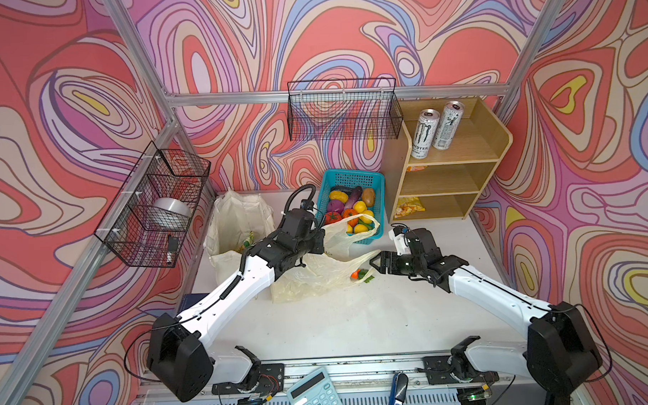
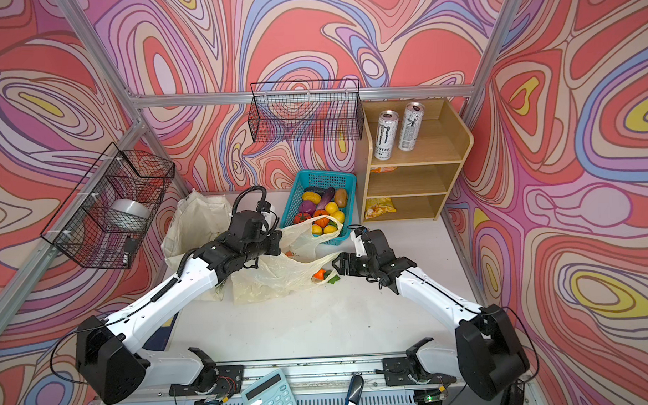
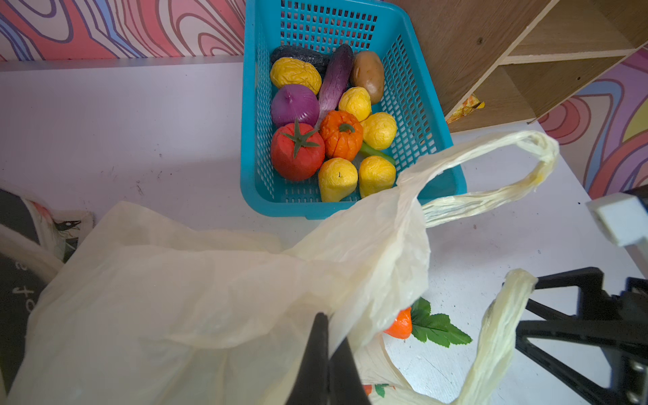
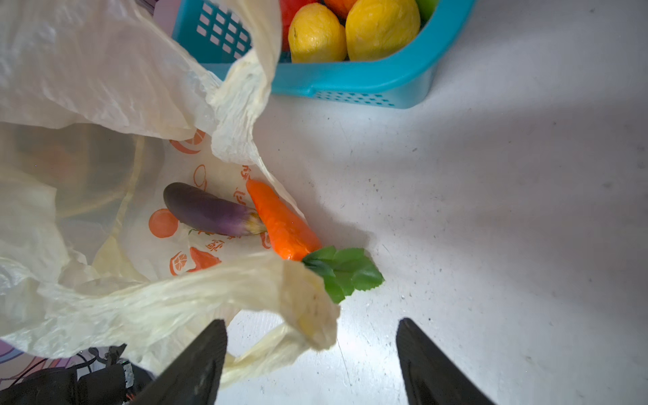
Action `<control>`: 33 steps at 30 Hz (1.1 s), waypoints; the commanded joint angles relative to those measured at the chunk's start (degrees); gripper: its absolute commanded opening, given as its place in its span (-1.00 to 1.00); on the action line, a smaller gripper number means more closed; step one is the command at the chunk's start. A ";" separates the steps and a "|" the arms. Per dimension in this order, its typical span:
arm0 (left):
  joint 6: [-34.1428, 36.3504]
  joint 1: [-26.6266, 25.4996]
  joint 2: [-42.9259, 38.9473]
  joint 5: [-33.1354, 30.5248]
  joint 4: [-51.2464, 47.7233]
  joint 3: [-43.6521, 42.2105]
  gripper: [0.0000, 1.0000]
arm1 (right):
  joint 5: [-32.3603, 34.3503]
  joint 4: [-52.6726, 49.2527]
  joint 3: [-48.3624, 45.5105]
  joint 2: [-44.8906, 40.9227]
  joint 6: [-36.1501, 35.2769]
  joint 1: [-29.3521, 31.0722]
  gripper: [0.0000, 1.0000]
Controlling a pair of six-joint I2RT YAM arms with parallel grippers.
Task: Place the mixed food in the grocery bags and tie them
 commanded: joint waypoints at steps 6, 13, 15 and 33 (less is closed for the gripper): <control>-0.22 0.30 -0.85 0.74 1.62 1.28 -1.00 | 3.86 5.20 6.44 6.01 1.02 -1.64 -0.87; -2.23 0.30 -4.72 -0.42 5.60 1.19 -1.00 | 10.75 -4.61 23.16 3.53 -2.52 -4.78 -1.00; -3.13 0.30 -6.74 -0.76 8.87 0.00 -1.00 | 10.66 -6.96 29.26 3.54 -3.50 -4.79 -1.00; -6.45 0.29 -19.02 -2.26 15.08 -17.37 0.44 | 0.00 -6.39 38.19 1.97 -7.52 -4.78 -1.00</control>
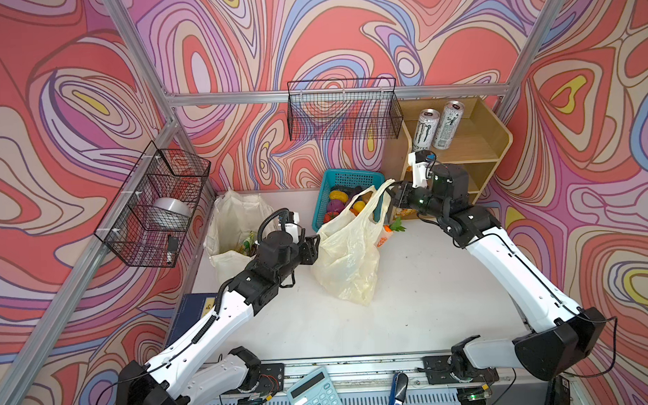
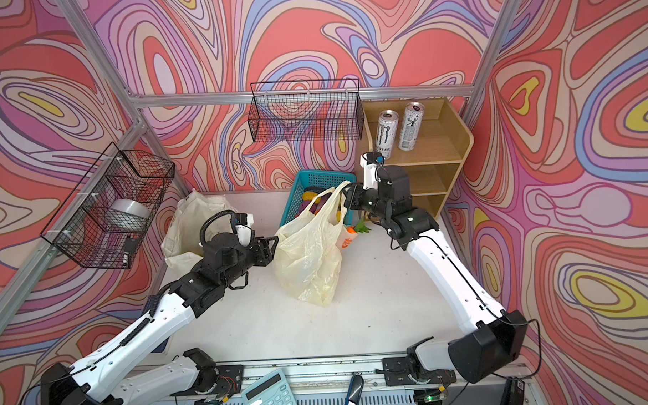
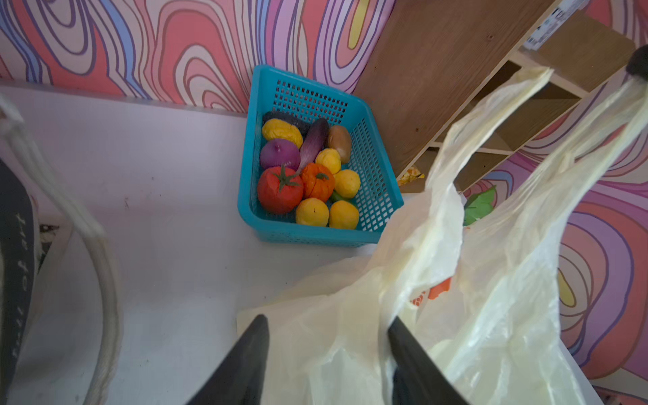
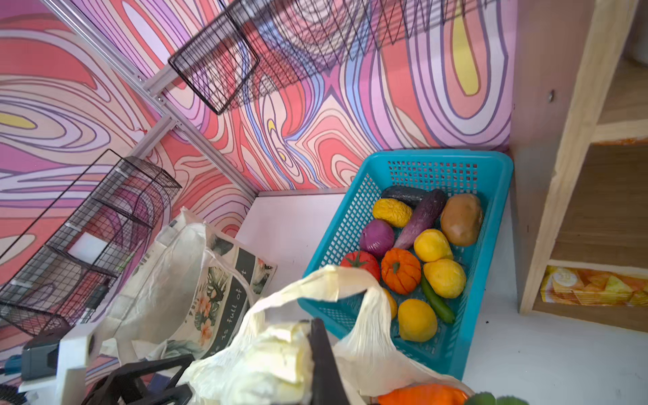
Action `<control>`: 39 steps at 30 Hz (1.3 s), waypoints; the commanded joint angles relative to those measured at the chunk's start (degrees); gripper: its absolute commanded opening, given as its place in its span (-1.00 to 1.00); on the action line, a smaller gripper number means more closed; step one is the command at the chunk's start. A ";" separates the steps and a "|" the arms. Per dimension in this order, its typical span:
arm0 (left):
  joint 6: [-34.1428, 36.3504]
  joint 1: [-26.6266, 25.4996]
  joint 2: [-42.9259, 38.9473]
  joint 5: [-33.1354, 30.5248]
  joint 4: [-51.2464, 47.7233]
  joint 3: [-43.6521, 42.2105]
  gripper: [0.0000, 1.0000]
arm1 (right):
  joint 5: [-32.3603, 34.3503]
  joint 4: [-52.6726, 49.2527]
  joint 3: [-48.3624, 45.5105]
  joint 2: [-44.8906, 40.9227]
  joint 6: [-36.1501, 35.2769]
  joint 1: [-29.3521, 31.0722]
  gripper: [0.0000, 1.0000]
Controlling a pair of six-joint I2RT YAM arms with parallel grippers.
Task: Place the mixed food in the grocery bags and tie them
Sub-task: 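Lift both bag handles upward with both grippers, raising the bag upright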
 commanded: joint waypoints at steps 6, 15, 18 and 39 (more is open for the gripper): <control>3.88 0.29 -0.67 -3.60 -2.22 5.95 0.66 | -8.35 0.62 3.43 -1.38 -7.13 -0.15 -1.00; 12.15 0.29 4.73 -2.58 -4.77 18.82 0.95 | -12.14 -0.03 6.17 -1.74 -9.42 -0.15 -1.00; 15.57 0.38 8.48 -2.70 -7.32 23.31 0.99 | -12.72 0.05 6.37 -1.80 -9.43 -0.15 -1.00; 17.58 9.34 39.53 19.11 -24.98 56.38 1.00 | -13.21 1.46 3.46 -2.49 -9.41 -0.17 -1.00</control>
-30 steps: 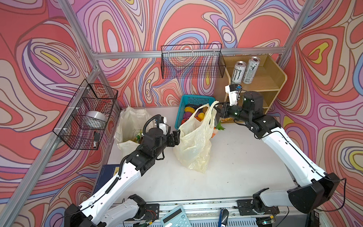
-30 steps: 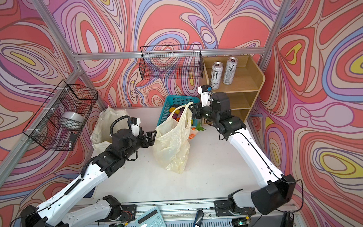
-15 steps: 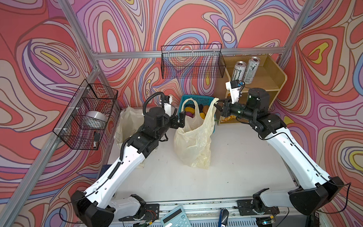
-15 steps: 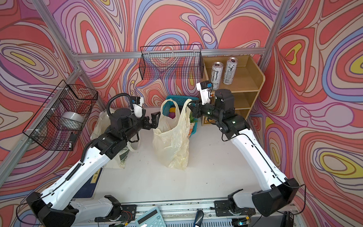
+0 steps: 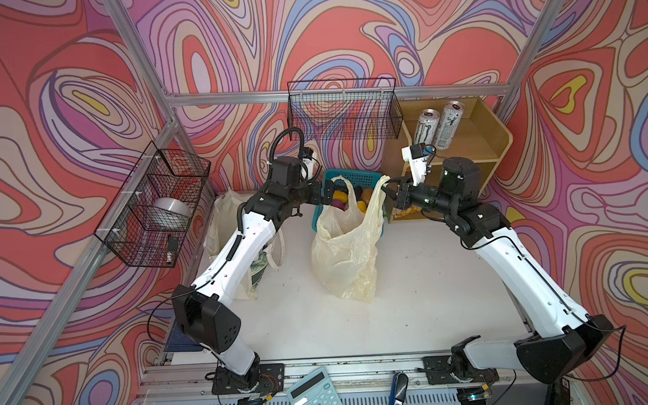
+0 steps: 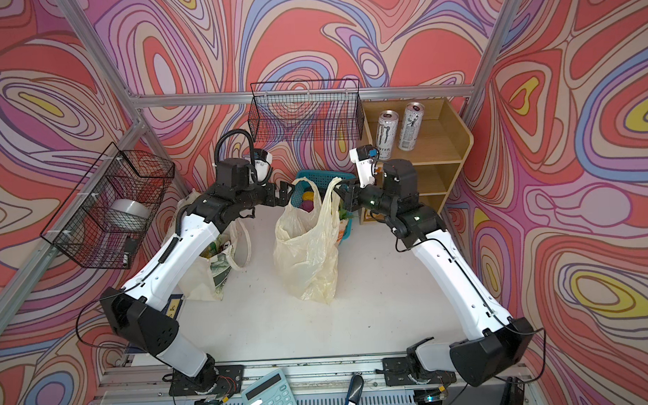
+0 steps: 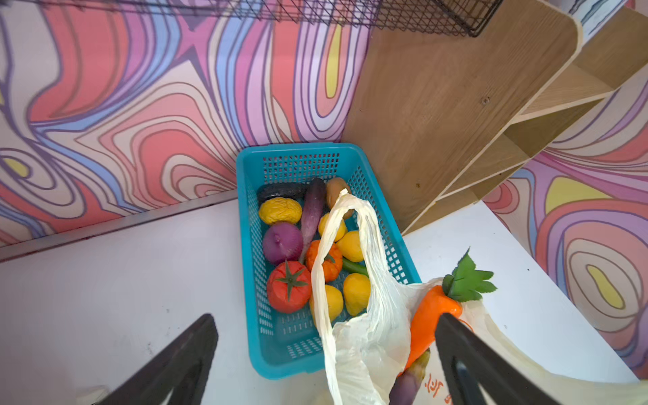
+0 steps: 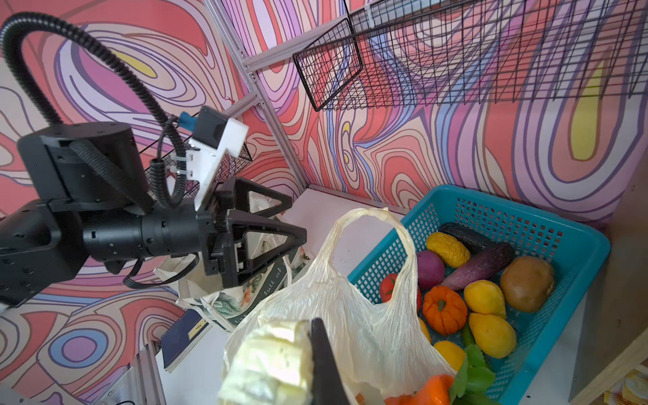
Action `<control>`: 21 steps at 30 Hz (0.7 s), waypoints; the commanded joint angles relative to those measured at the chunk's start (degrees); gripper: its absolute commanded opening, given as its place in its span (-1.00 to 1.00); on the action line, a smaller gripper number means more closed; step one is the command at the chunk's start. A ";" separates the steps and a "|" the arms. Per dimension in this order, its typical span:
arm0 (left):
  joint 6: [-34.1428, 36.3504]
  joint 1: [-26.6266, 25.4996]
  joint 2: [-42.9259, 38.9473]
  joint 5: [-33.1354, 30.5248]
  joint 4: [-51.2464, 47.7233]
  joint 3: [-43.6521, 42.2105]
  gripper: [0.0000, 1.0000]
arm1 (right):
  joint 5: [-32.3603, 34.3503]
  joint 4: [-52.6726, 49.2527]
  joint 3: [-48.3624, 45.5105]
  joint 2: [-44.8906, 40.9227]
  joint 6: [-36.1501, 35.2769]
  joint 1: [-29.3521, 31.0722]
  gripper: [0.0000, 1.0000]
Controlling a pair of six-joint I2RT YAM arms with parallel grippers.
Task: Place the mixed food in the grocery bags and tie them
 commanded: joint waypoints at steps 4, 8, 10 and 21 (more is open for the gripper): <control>-0.71 0.17 9.90 5.94 -8.41 11.00 1.00 | -0.38 1.25 -1.05 -1.73 -0.22 -0.08 -1.00; -2.04 0.14 14.92 6.82 -8.83 15.32 1.00 | -0.38 0.95 -1.11 -1.65 -0.22 -0.07 -1.00; -2.43 0.17 17.35 8.27 -9.24 17.86 0.79 | -0.27 0.61 -1.22 -1.80 -0.35 -0.06 -1.00; -5.05 0.58 0.51 3.52 2.09 7.28 -1.00 | 10.76 -2.81 -5.96 -7.22 -2.55 -0.25 -1.00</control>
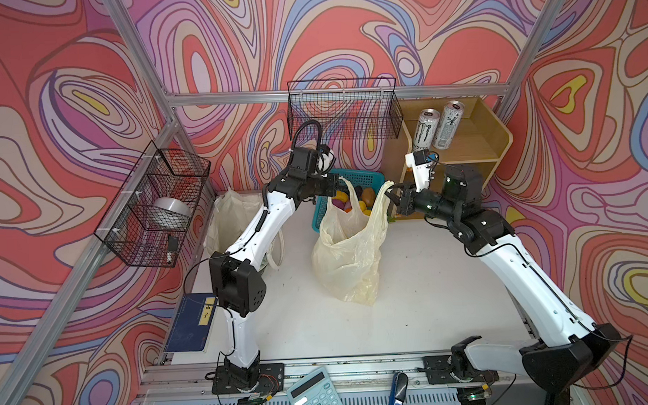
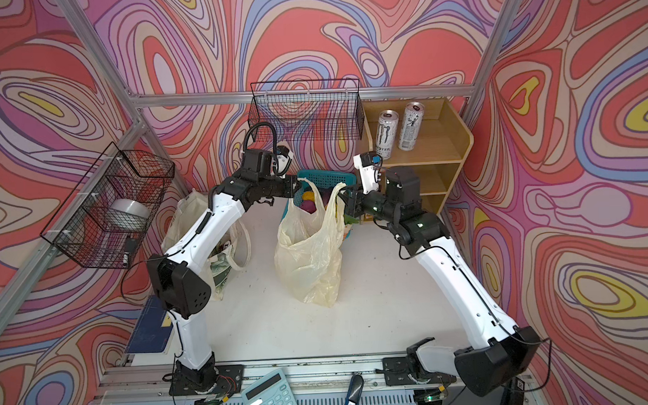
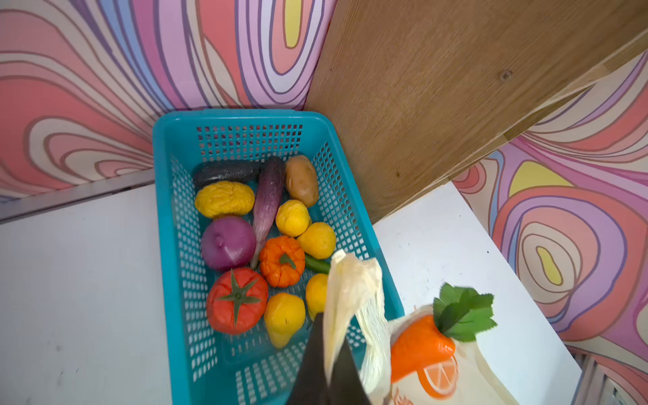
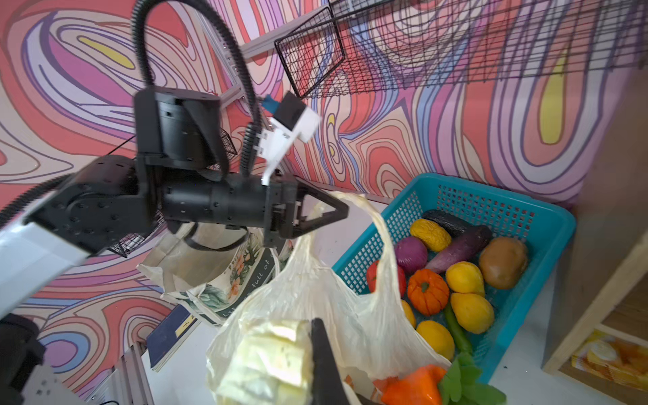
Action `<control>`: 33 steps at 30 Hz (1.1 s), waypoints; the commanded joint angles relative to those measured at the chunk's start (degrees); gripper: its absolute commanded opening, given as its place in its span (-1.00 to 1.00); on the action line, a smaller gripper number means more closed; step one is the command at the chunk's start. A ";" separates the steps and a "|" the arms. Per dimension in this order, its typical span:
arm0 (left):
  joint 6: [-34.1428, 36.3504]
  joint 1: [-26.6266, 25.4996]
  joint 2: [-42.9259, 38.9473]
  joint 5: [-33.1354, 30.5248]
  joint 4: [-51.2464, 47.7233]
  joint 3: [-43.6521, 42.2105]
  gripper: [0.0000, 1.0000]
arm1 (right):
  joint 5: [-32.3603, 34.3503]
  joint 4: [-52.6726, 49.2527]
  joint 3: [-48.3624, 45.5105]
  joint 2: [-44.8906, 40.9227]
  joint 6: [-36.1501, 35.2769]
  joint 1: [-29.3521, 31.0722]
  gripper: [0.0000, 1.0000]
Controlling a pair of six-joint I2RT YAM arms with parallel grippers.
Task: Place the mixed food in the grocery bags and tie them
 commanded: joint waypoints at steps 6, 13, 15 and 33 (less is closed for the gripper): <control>-3.00 1.06 -32.42 -9.34 18.44 -28.38 -1.00 | 13.69 -1.58 -3.35 -4.33 -4.55 -0.48 -1.00; -4.86 1.25 -46.67 -15.37 27.28 -51.21 -1.00 | 25.52 -3.57 -4.29 -1.41 -6.14 -0.71 -1.00; -4.53 1.25 -46.90 -15.72 26.28 -51.88 -1.00 | 27.11 -3.54 -3.78 -0.20 -6.02 -1.07 -1.00; -13.82 0.96 -49.13 -1.15 30.55 -54.61 -1.00 | 25.94 -16.51 10.45 2.30 -2.63 -3.12 0.32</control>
